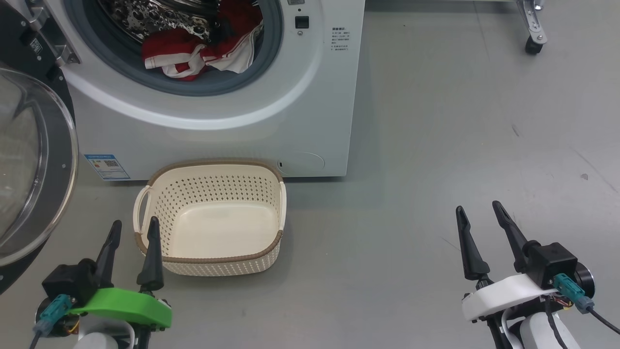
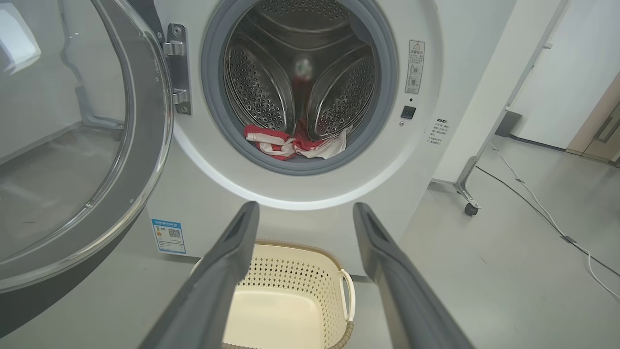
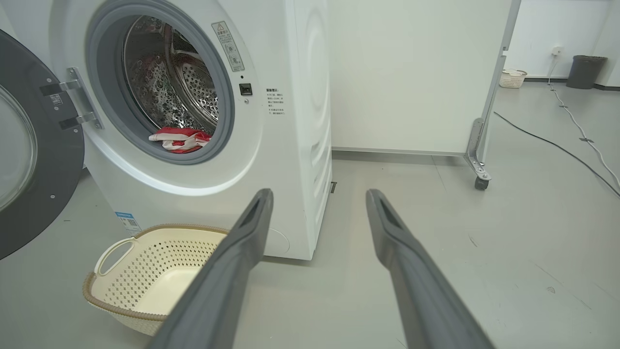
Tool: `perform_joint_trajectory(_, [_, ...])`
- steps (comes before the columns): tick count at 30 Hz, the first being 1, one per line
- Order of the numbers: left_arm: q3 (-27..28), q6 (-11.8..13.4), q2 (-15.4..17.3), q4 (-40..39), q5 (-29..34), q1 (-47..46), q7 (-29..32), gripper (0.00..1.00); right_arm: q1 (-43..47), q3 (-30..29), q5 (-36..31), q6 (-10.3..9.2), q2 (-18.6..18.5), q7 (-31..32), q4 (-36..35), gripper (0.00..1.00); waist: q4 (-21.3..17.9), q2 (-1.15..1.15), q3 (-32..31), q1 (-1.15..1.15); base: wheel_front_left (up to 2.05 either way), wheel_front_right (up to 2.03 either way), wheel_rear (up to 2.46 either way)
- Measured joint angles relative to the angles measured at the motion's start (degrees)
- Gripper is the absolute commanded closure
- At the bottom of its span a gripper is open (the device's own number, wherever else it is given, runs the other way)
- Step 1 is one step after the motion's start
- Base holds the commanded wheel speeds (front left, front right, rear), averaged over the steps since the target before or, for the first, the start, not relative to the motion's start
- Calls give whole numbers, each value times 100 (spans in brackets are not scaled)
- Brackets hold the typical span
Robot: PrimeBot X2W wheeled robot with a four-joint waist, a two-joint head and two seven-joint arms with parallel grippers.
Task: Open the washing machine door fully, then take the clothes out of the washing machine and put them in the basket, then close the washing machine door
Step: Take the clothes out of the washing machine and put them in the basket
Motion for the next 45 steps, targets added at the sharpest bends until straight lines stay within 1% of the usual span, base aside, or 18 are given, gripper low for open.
perform_joint_trajectory(7, [0, -1, 8, -1, -51, 1, 0, 0, 0, -22, -8, 1, 2, 0, 14, 0, 9, 0, 13, 0, 61, -61, 0])
perform_joint_trajectory(13, [0, -2, 10, -4, -80, 1, 0, 0, 0, -29, -8, 48, 3, 0, 21, 0, 21, 0, 11, 0, 90, -90, 0])
perform_joint_trajectory(23, [11, -1, 24, -20, -88, 1, 0, 0, 0, -35, -9, 48, 9, 0, 36, 0, 55, 0, 20, 0, 123, -123, 0])
perform_joint_trajectory(28, [84, 56, 141, -10, -4, 1, 1, 0, 0, -38, -9, 49, 13, 0, 42, 0, 68, 0, 28, 0, 142, -142, 0])
perform_joint_trajectory(45, [20, 55, 135, 20, 18, 1, 1, 0, -1, -41, -9, 51, 31, 0, 77, 0, 51, 0, -11, 0, 101, -101, 0])
